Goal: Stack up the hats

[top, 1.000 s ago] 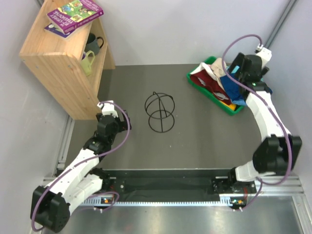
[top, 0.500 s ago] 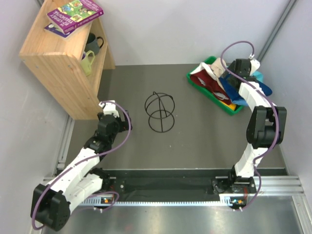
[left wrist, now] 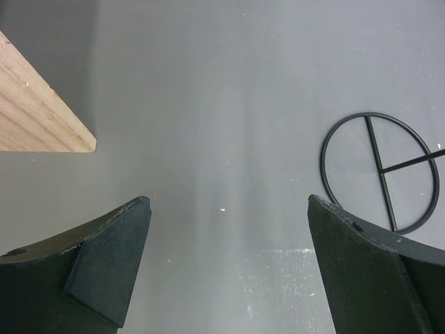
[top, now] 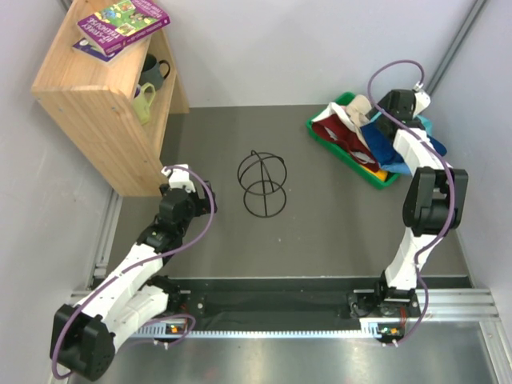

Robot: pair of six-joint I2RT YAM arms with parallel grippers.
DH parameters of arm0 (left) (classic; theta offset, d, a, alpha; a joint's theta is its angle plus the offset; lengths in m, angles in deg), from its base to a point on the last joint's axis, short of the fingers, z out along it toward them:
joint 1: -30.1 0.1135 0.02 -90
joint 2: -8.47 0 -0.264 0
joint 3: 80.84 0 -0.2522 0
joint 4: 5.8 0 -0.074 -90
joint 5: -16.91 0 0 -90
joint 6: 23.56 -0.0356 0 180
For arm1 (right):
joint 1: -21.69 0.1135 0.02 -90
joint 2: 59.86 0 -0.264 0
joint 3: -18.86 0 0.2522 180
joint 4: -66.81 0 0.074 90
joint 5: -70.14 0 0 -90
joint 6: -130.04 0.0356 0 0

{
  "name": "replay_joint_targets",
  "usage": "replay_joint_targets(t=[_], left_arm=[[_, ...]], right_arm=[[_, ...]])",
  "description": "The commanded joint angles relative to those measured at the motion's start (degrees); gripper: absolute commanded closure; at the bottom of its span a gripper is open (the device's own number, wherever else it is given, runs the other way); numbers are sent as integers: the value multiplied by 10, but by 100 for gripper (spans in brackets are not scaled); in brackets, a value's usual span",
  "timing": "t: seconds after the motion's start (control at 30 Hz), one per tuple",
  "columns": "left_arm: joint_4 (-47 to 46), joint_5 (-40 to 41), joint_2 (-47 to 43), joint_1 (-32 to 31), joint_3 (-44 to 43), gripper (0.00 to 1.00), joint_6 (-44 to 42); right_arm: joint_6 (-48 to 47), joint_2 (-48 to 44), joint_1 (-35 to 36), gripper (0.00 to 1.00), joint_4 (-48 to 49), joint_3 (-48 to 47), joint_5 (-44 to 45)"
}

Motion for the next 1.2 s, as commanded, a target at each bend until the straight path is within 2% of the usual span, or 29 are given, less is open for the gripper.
replay_joint_targets(t=[0.0, 0.03, 0.1, 0.13, 0.27, 0.3, 0.4, 0.67, 0.97, 1.17], left_arm=[[-26, 0, 0, 1, -5, 1, -5], [-26, 1, 0, 1, -5, 1, -4], [-25, 2, 0, 1, -5, 1, -4], [-25, 2, 0, 1, -5, 1, -4], [-23, 4, -2, 1, -5, 1, -4], [-23, 5, -3, 1, -5, 1, -3], [-22, 4, -7, 1, -4, 1, -3], [-22, 3, -21, 1, 0, 1, -2], [-23, 4, -24, 1, 2, 1, -1], [-26, 4, -24, 1, 4, 1, 0]], right_arm=[[5, 9, -6, 19, -8, -15, 3], [4, 7, -7, 27, -5, -9, 3], [-5, 0, -7, 32, 1, -3, 1], [-9, -2, -7, 42, 2, -2, -1], [-24, -23, -7, 67, -2, 3, -1], [-29, -27, -7, 80, 0, 9, 3], [-44, -42, -7, 100, 5, 17, 1], [-85, -101, -6, 100, 36, 50, -47], [-109, -181, -6, 100, 39, 87, -41], [-103, -195, -6, 100, 57, 144, -48]])
